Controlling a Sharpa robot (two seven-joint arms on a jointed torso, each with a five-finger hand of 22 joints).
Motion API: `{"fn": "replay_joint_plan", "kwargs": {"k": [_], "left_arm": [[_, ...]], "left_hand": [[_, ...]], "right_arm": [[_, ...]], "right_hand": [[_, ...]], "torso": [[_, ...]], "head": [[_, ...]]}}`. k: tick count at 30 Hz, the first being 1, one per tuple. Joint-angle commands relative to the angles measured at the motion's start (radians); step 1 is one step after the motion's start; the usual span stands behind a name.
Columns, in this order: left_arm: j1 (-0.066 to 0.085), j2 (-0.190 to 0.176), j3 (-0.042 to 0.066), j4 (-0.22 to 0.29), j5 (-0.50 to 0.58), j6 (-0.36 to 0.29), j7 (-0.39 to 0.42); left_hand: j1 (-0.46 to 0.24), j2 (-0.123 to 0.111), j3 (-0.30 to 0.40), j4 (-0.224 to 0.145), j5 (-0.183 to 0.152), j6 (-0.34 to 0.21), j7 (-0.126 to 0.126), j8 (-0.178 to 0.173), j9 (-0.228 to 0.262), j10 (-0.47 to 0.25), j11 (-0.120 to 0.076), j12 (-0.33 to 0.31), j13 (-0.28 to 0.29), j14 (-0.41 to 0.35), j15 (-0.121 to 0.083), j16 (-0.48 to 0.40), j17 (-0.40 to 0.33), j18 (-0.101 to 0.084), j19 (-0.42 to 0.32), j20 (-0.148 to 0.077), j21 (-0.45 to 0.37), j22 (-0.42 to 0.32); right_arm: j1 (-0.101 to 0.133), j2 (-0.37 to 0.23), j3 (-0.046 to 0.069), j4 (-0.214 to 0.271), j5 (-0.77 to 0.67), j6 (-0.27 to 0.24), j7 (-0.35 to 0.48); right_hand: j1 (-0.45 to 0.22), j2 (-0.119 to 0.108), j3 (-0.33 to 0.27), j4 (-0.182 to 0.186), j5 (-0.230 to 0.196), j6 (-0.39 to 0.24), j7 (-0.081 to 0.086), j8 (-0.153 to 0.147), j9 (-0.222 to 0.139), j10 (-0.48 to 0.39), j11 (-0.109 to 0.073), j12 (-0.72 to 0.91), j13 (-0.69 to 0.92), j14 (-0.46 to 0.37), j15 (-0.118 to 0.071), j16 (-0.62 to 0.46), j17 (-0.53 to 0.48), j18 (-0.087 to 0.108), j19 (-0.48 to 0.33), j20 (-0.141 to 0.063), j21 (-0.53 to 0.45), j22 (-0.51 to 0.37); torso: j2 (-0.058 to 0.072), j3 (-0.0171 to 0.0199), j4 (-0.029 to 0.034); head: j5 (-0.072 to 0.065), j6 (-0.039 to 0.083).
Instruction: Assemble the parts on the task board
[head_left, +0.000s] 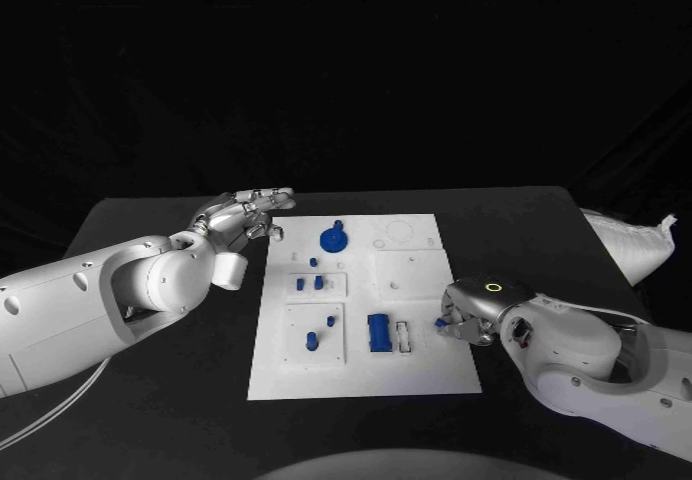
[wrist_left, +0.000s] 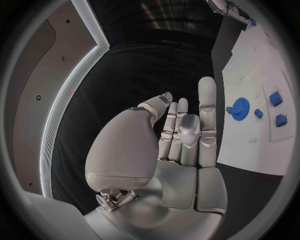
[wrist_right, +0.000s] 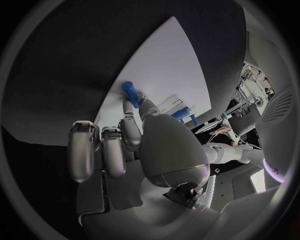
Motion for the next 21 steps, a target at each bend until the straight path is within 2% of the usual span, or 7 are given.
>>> {"fn": "replay_joint_plan", "kwargs": {"k": [1, 3, 8, 16, 21], "left_arm": [[0.0, 0.0, 0.001, 0.004, -0.006, 0.016, 0.005], [0.0, 0.0, 0.001, 0.004, -0.007, 0.016, 0.005], [0.0, -0.001, 0.001, 0.005, -0.008, 0.015, 0.005], [0.0, -0.001, 0.001, 0.005, -0.008, 0.016, 0.005], [0.0, 0.0, 0.001, 0.005, -0.008, 0.016, 0.005]], "left_hand": [[-0.007, 0.005, -0.005, 0.0, 0.002, -0.008, 0.002, 0.006, -0.001, -0.007, -0.002, 0.002, 0.0, -0.003, 0.0, -0.002, -0.002, 0.018, -0.006, 0.002, -0.005, -0.001], [-0.007, 0.005, -0.005, 0.0, 0.002, -0.008, 0.002, 0.006, -0.001, -0.007, -0.002, 0.002, 0.0, -0.003, 0.0, -0.002, -0.002, 0.018, -0.006, 0.002, -0.005, -0.001], [-0.007, 0.005, -0.005, 0.0, 0.002, -0.008, 0.002, 0.006, -0.001, -0.007, -0.002, 0.002, 0.0, -0.003, 0.0, -0.002, -0.002, 0.018, -0.006, 0.002, -0.005, -0.001], [-0.006, 0.006, -0.005, -0.001, 0.002, -0.008, 0.002, 0.007, -0.001, -0.008, -0.002, 0.003, 0.0, -0.004, 0.0, -0.002, -0.003, 0.018, -0.006, 0.002, -0.005, -0.001], [-0.006, 0.006, -0.005, -0.001, 0.002, -0.008, 0.002, 0.007, -0.001, -0.008, -0.002, 0.003, 0.0, -0.004, 0.0, -0.002, -0.003, 0.018, -0.006, 0.002, -0.005, -0.001]], "right_arm": [[-0.016, 0.002, -0.014, -0.022, 0.091, 0.069, -0.017], [-0.016, 0.003, -0.014, -0.024, 0.122, 0.049, -0.019], [-0.016, 0.005, -0.014, -0.026, 0.176, -0.022, -0.022], [-0.015, -0.001, -0.013, 0.0, 0.302, -0.194, -0.025], [-0.011, -0.009, -0.009, 0.029, 0.346, -0.254, -0.025]], "right_hand": [[-0.007, -0.019, 0.032, -0.001, 0.067, 0.014, -0.003, -0.008, -0.038, 0.096, -0.054, 0.066, 0.517, 0.091, -0.007, 0.006, 0.196, -0.008, 0.019, -0.002, 0.006, 0.018], [-0.004, -0.018, 0.06, -0.008, 0.112, 0.019, -0.004, -0.01, -0.04, 0.097, -0.055, 0.068, 0.519, 0.092, -0.008, 0.007, 0.198, -0.008, 0.02, -0.003, 0.008, 0.021], [-0.014, -0.026, 0.114, -0.023, 0.16, 0.026, -0.004, -0.014, -0.042, 0.099, -0.054, 0.072, 0.523, 0.093, -0.008, 0.01, 0.202, -0.009, 0.022, -0.003, 0.011, 0.026], [-0.067, -0.053, 0.154, -0.02, 0.165, 0.034, -0.006, -0.016, -0.043, 0.103, -0.056, 0.074, 0.525, 0.094, -0.009, 0.012, 0.207, -0.01, 0.024, -0.003, 0.014, 0.03], [-0.094, -0.066, 0.16, -0.011, 0.164, 0.036, -0.008, -0.017, -0.043, 0.105, -0.057, 0.076, 0.527, 0.094, -0.009, 0.013, 0.209, -0.01, 0.025, -0.004, 0.015, 0.032]], "torso": [[-0.001, -0.0003, 0.0017], [-0.001, -0.0001, 0.0013], [-0.001, 0.0004, -0.0006], [-0.001, 0.0011, 0.0005], [-0.001, 0.0004, 0.0002]], "head": [[-0.001, -0.001], [-0.001, -0.002], [0.002, -0.003], [0.003, -0.004], [0.003, -0.004]]}}
